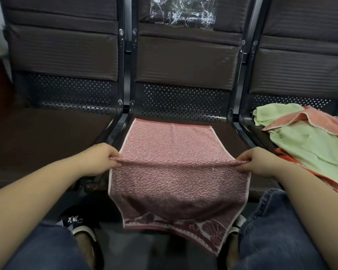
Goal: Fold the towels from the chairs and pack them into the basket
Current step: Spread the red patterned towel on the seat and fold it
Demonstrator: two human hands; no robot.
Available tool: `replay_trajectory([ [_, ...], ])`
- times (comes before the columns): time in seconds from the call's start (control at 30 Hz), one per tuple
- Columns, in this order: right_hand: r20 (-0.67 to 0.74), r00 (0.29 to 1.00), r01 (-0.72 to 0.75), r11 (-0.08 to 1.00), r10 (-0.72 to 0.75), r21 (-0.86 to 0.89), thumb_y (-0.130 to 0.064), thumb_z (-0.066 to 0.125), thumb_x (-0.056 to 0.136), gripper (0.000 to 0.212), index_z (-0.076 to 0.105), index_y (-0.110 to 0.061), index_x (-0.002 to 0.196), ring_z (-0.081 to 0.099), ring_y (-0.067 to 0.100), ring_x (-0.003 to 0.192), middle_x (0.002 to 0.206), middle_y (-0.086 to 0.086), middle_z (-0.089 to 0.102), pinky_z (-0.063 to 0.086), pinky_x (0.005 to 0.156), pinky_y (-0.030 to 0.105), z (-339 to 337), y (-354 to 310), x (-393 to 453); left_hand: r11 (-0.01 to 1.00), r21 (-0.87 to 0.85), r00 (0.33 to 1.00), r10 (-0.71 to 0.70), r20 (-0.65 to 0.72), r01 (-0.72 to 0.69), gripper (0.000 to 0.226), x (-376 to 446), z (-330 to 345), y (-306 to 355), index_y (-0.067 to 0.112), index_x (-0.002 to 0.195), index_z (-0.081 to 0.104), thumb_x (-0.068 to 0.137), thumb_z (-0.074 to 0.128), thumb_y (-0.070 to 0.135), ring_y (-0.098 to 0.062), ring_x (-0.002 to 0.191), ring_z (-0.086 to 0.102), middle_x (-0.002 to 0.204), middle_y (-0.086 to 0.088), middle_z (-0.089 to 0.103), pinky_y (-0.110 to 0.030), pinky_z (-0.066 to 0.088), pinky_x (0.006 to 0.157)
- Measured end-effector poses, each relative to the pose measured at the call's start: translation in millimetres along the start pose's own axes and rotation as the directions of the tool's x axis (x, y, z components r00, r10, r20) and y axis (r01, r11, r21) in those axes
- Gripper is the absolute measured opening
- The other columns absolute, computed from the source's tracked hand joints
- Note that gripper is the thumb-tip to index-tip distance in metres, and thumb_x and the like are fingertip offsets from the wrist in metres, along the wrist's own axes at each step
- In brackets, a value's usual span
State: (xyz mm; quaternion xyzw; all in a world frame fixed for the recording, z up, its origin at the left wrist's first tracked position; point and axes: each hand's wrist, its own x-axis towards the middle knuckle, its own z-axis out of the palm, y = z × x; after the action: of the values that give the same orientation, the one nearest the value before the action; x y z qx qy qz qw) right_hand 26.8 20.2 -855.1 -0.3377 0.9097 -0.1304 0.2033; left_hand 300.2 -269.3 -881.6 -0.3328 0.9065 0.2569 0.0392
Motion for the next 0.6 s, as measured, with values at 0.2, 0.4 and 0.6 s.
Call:
replay_trajectory([
  [0.2, -0.202, 0.978, 0.082, 0.987, -0.054, 0.135, -0.019, 0.065, 0.089, 0.008, 0.069, -0.015, 0.095, 0.059, 0.018, 0.094, 0.095, -0.004, 0.063, 0.039, 0.074, 0.023, -8, 2, 3, 0.991, -0.034, 0.969, 0.122, -0.216, -0.133, 0.013, 13, -16, -6, 0.017, 0.091, 0.072, 0.092, 0.060, 0.023, -0.013, 0.104, 0.053, 0.105, 0.007, 0.059, -0.029, 0.037, 0.091],
  [0.4, -0.141, 0.990, 0.030, 0.970, 0.005, 0.243, -0.028, 0.059, 0.093, 0.017, 0.068, -0.017, 0.086, 0.055, 0.000, 0.069, 0.074, -0.009, 0.065, 0.038, 0.060, 0.014, -10, 7, 7, 0.846, -0.530, 0.998, 0.041, -0.046, -0.060, 0.049, 21, -23, -18, 0.021, 0.086, 0.078, 0.067, 0.068, 0.065, -0.014, 0.099, 0.067, 0.094, 0.006, 0.075, -0.034, 0.041, 0.101],
  [0.6, -0.165, 0.984, -0.031, 0.980, 0.064, 0.197, -0.030, 0.052, 0.097, 0.027, 0.067, -0.009, 0.104, 0.061, 0.023, 0.093, 0.099, 0.011, 0.068, 0.039, 0.075, 0.028, 1, 4, 37, 0.907, -0.421, 0.996, -0.044, -0.074, 0.008, 0.040, 46, -18, -15, 0.013, 0.087, 0.075, 0.083, 0.059, 0.049, -0.019, 0.099, 0.066, 0.092, -0.001, 0.074, -0.038, 0.042, 0.099],
])
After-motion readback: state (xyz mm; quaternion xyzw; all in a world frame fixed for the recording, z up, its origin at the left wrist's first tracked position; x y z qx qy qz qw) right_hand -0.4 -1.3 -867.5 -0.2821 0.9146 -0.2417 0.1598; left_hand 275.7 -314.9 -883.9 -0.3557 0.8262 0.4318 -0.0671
